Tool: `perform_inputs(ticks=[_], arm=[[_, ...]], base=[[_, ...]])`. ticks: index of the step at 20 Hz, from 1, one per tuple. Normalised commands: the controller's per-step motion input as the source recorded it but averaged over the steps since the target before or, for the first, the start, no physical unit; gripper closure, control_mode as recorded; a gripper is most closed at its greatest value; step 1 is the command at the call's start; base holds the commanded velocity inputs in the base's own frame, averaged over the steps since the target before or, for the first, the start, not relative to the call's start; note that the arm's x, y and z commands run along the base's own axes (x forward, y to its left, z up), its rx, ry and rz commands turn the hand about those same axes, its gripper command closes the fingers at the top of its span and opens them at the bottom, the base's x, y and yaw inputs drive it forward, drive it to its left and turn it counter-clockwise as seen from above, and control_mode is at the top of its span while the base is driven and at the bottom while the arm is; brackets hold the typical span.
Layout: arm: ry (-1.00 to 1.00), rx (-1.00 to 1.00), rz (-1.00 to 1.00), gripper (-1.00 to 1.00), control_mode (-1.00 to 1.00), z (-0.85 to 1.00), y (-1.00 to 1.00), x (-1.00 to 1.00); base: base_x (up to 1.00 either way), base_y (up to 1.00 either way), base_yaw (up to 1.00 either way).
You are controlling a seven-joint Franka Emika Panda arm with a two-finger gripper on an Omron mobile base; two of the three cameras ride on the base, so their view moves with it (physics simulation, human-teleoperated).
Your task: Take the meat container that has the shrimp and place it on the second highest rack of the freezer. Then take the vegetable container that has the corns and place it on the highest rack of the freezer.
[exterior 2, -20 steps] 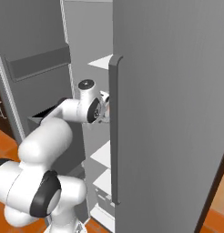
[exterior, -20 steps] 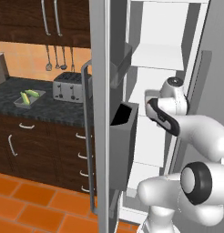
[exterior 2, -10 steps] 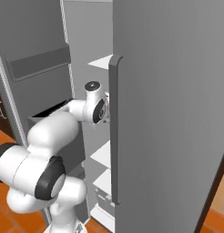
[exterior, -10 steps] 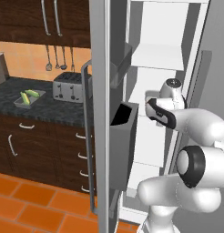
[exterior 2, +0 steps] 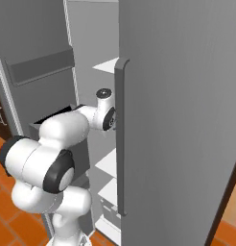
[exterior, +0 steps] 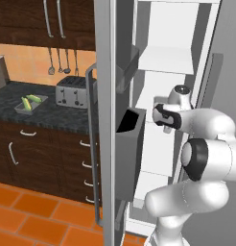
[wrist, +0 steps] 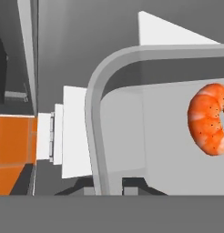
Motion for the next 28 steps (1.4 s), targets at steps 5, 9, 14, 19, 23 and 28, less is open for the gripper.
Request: perform_inputs(ticks=[5,9,14,19,23,28], arm=[[0.0,0.02,0.0,1.0,-1.0,-0.07,0.0,0.27],[0.0,0.01,0.0,1.0,-1.0,-0.07,-0.01,0.32],[0.0,0.0,0.0,1.0,-1.0,-0.06,-0.09,0.39],[0.01,0.01,0.0,1.0,-1.0,0.0,-0.07,0.34],[0.0,0.01,0.0,-1.0,-1.0,0.0,-0.08,0.21],[0.0,0.01,0.0,-1.0,-1.0,0.0,-0.08,0.02]], base=[[0.0,0.0,0.0],[0.0,0.0,0.0],[0.0,0.0,0.0],[0.0,0.0,0.0],[0.0,0.0,0.0],[0.0,0.0,0.0]])
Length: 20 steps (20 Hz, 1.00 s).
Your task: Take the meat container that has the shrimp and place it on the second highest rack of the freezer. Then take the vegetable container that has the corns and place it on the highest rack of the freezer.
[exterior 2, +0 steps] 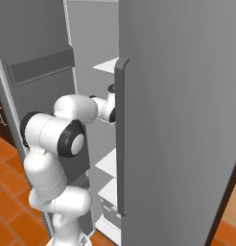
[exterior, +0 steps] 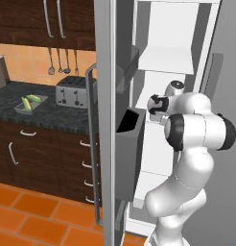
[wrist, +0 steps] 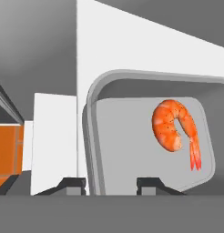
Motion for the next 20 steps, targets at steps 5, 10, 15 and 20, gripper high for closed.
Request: perform_inputs(ticks=[5,10,15,20], arm=[[0.0,0.0,0.0,-1.0,-1.0,0.0,0.0,0.0],[-0.1,-0.01,0.01,-1.0,-1.0,0.04,0.03,-0.25],[-0.1,0.0,0.06,-1.0,-1.0,0.32,0.03,-0.33],[-0.05,-0.01,0.03,-1.0,-1.0,0.2,0.17,-0.31]], base=[[0.0,0.0,0.0],[0.0,0.0,0.0],[0.0,0.0,0.0],[0.0,0.0,0.0]])
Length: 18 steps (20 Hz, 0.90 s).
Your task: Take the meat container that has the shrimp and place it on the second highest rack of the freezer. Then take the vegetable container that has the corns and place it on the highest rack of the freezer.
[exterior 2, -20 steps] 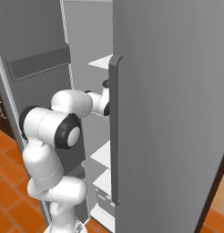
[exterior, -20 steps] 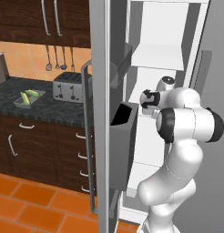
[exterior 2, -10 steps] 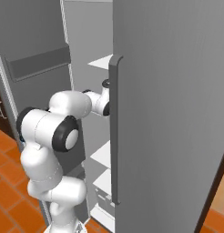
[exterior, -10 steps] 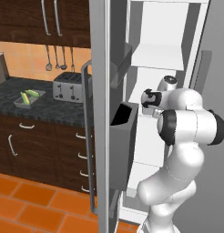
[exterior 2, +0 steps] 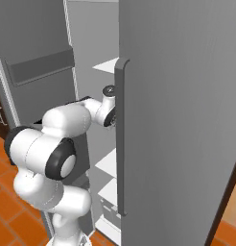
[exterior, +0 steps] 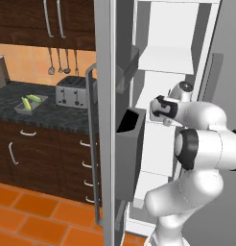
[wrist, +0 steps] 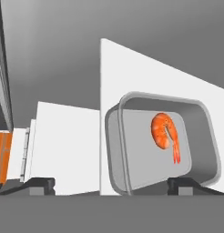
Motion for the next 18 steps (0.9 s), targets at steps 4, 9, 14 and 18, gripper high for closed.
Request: perform_inputs(ticks=[4,9,14,18], arm=[[-0.04,0.0,0.02,-1.0,-1.0,0.39,0.05,-0.34],[0.0,0.0,0.0,-1.0,-1.0,0.29,0.06,-0.26],[-0.01,0.0,0.0,-1.0,-1.0,0.16,0.0,-0.44],[-0.05,0.0,0.0,-1.0,-1.0,0.02,0.03,-0.44]], base=[[0.0,0.0,0.0],[0.0,0.0,0.0],[0.0,0.0,0.0],[0.0,0.0,0.0]])
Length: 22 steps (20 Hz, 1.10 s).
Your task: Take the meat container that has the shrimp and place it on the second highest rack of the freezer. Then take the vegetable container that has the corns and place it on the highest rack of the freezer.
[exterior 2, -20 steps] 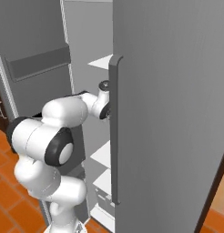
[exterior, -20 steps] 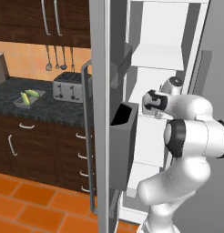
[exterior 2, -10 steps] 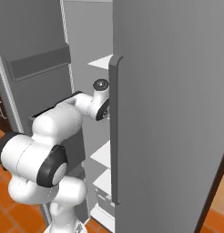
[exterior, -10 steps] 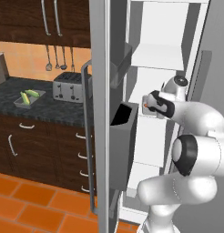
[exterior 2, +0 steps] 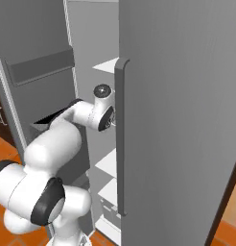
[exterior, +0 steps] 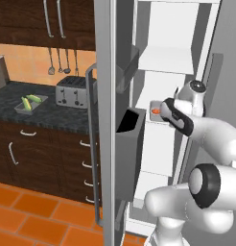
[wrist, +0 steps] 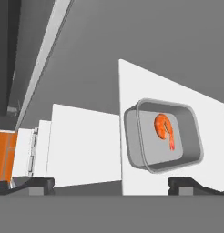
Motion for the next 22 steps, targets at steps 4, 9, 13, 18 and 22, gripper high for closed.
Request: perform_inputs(ticks=[4,9,13,18,22], arm=[[-0.01,-0.01,0.0,-1.0,-1.0,0.24,0.12,-0.47],[0.0,-0.04,0.0,-1.0,-1.0,0.29,0.09,-0.65],[0.02,-0.05,0.0,-1.0,-1.0,0.51,0.0,-0.78],[0.03,-0.09,0.0,-1.0,-1.0,0.44,0.14,-0.99],[0.1,-0.09,0.0,-1.0,-1.0,0.2,0.15,-1.0]], base=[[0.0,0.0,0.0],[0.0,0.0,0.0],[0.0,0.0,0.0],[0.0,0.0,0.0],[0.0,0.0,0.0]])
